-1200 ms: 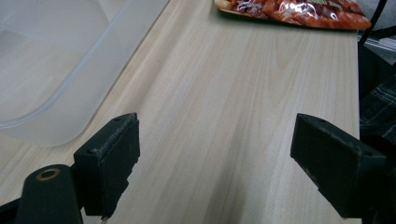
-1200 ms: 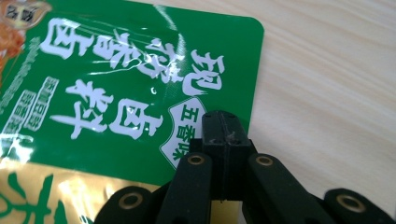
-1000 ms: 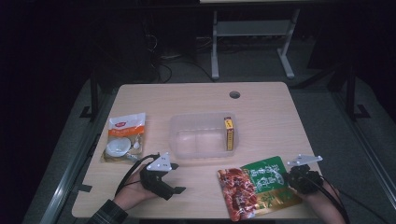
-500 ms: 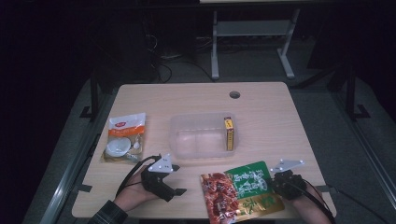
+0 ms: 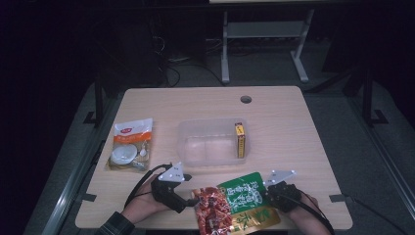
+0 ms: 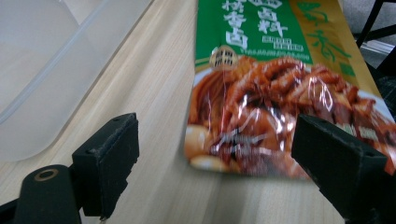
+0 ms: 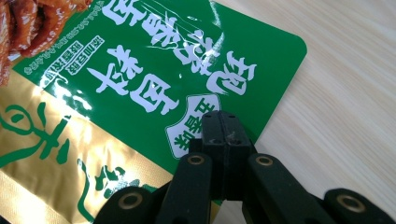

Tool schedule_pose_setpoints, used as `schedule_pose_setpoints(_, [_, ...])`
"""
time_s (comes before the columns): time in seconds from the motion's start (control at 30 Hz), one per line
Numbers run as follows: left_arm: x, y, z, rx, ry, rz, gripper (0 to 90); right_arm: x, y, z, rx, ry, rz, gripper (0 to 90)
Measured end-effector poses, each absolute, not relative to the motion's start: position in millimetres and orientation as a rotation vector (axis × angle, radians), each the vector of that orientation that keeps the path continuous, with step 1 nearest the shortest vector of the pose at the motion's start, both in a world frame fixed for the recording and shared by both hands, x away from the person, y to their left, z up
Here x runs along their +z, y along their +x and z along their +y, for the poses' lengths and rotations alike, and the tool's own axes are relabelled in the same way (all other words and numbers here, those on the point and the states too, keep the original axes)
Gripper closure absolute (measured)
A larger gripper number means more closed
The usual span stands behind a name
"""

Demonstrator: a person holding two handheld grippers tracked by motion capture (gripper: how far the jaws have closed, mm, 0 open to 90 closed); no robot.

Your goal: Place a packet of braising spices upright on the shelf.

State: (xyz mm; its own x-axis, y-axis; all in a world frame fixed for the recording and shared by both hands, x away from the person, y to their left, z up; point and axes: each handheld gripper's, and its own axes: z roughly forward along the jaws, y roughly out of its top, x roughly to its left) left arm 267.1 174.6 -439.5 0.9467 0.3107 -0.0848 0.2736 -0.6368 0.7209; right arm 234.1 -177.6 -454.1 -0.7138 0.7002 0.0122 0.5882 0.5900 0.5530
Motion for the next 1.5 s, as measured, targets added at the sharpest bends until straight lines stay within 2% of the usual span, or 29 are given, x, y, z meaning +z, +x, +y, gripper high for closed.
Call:
schedule_pose_setpoints(0.23, [-441, 266, 168, 0.032, 2.289, 0.407, 14.8, -453, 234, -170, 0.831, 1.034, 2.621, 89.8])
schedule_pose_setpoints(0.3, [-440, 266, 166, 0.030, 2.287, 0.413, 14.8, -446, 233, -180, 0.912, 1.066, 2.562, 74.7])
schedule_pose_setpoints(0.33, [-440, 266, 164, 0.024, 2.284, 0.420, 14.8, -446, 233, -180, 0.912, 1.066, 2.562, 74.7])
schedule_pose_setpoints(0.43, [-442, 267, 154, 0.005, 2.285, 0.442, 14.8, -442, 237, -196, 0.952, 1.140, 2.508, 61.1])
schedule_pose_setpoints(0.5, [-444, 267, 149, -0.002, 2.287, 0.448, 14.7, -442, 238, -200, 0.961, 1.140, 2.494, 57.5])
schedule_pose_setpoints(0.53, [-444, 268, 147, -0.001, 2.295, 0.447, 14.1, -442, 238, -205, 0.962, 1.162, 2.469, 48.6])
schedule_pose_setpoints(0.7, [-452, 271, 125, -0.014, 2.325, 0.444, 14.0, -444, 235, -218, 0.963, 1.195, 2.408, 41.0])
schedule_pose_setpoints(0.9, [-460, 271, 108, -0.016, 2.363, 0.425, 14.1, -447, 229, -223, 0.967, 1.194, 2.403, 37.0])
schedule_pose_setpoints(1.27, [-465, 269, 99, -0.015, 2.385, 0.419, 14.7, -445, 231, -223, 0.994, 1.165, 2.370, 37.0])
schedule_pose_setpoints(1.5, [-464, 268, 103, -0.004, 2.385, 0.387, 23.4, -443, 232, -225, 1.002, 1.167, 2.352, 37.2])
